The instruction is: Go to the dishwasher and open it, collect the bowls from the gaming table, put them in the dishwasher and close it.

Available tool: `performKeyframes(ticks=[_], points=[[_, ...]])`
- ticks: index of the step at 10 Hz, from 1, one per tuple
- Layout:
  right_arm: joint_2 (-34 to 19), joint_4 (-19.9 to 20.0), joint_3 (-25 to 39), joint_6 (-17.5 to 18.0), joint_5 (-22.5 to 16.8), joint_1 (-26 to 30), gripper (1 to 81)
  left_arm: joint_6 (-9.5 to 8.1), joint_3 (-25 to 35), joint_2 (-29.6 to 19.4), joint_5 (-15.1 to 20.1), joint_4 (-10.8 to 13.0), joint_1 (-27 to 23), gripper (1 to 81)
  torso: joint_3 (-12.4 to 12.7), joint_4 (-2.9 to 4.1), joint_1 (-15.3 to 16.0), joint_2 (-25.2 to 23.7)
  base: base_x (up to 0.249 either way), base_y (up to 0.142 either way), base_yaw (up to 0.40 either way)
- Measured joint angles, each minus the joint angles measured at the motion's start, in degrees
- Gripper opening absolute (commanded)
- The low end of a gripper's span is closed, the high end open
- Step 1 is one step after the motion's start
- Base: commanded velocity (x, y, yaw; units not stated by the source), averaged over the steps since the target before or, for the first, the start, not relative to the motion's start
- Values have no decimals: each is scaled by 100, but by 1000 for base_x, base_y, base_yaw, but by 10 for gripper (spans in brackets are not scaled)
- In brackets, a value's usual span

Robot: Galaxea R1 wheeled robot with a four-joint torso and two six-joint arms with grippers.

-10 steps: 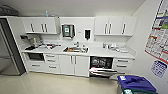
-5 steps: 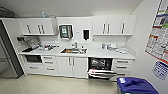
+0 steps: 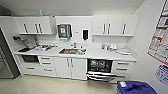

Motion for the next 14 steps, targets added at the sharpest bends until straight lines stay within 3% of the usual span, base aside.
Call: performKeyframes(ticks=[4,14], points=[[-24,-4,-23,-2,-38,-44,10,0,33,33,20,0,61,10,-2,0,2,2,135,-73,0],[-22,-2,-44,-2,-51,-33,10,0,33,16,22,0,66,10,-2,0,-4,2,97,0,0]])
